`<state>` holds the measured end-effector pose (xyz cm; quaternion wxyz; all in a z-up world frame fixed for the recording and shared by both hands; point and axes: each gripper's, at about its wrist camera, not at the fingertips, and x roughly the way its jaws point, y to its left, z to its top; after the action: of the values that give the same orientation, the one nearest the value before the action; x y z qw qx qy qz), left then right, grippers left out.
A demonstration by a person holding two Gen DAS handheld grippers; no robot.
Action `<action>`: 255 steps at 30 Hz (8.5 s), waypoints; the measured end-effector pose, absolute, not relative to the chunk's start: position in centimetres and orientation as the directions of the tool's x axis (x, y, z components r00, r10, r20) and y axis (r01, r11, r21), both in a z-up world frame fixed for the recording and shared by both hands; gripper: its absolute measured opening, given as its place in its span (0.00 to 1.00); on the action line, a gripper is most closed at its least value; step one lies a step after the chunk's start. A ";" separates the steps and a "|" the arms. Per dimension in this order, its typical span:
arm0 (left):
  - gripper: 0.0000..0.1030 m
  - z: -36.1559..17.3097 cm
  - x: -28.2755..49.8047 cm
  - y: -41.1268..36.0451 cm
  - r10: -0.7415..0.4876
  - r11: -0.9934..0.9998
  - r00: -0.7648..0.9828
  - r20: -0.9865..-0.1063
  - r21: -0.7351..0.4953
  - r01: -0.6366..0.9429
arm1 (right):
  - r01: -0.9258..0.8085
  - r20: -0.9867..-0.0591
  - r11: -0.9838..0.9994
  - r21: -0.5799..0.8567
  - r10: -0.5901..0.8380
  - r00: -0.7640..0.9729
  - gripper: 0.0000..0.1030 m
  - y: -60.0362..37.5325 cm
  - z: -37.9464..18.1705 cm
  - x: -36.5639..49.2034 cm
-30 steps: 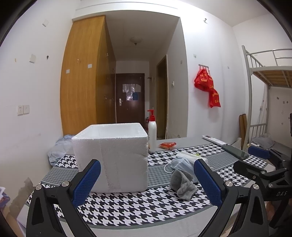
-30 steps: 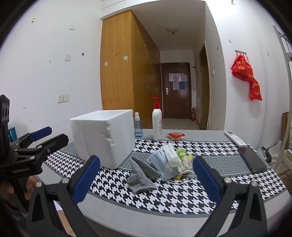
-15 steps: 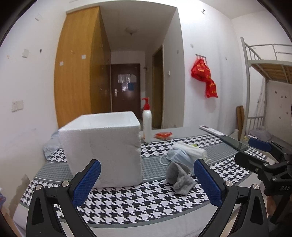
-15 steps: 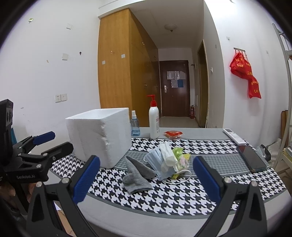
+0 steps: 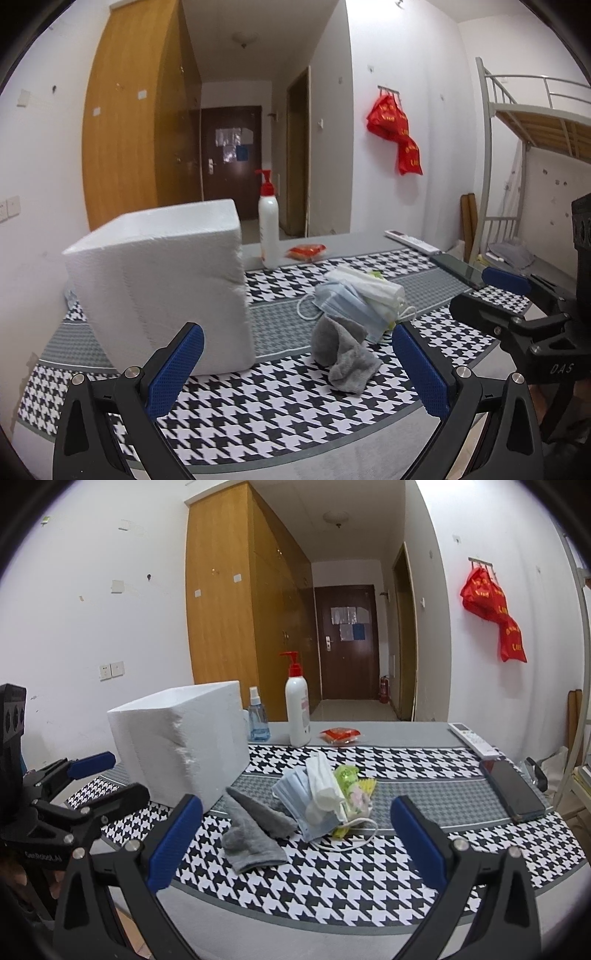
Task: Organize soft objects
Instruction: 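Move the left tool toward the grey sock while the right tool approaches the white mask, then close the left tool on the grey sock while the right tool grasps the white mask, then lift the grey sock with the left tool while the right tool lifts the white mask, then carry the white mask over the foam box and release it with the right tool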
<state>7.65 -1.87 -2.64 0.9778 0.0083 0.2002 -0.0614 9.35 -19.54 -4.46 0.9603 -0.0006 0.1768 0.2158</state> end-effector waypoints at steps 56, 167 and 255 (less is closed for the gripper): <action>0.98 -7.8 16.4 -3.6 -0.153 0.987 0.762 -0.629 -0.056 0.153 | -0.424 -0.498 0.904 0.054 0.392 0.774 1.00 -19.0 -6.5 17.9; 0.11 -7.8 15.4 -3.3 -0.259 0.963 0.744 -0.615 -0.109 0.245 | -0.429 -0.611 0.901 0.056 0.371 0.699 0.46 -19.3 -9.4 15.3; 0.11 6.4 10.6 2.2 -0.143 0.987 0.940 -0.309 0.020 0.156 | -0.466 -0.305 0.884 0.033 0.453 0.838 0.12 -15.4 3.8 11.2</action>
<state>10.58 2.18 6.37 0.9847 0.0223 0.1551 -0.0759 11.15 -15.41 3.80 0.9583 -0.0212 0.1538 0.2400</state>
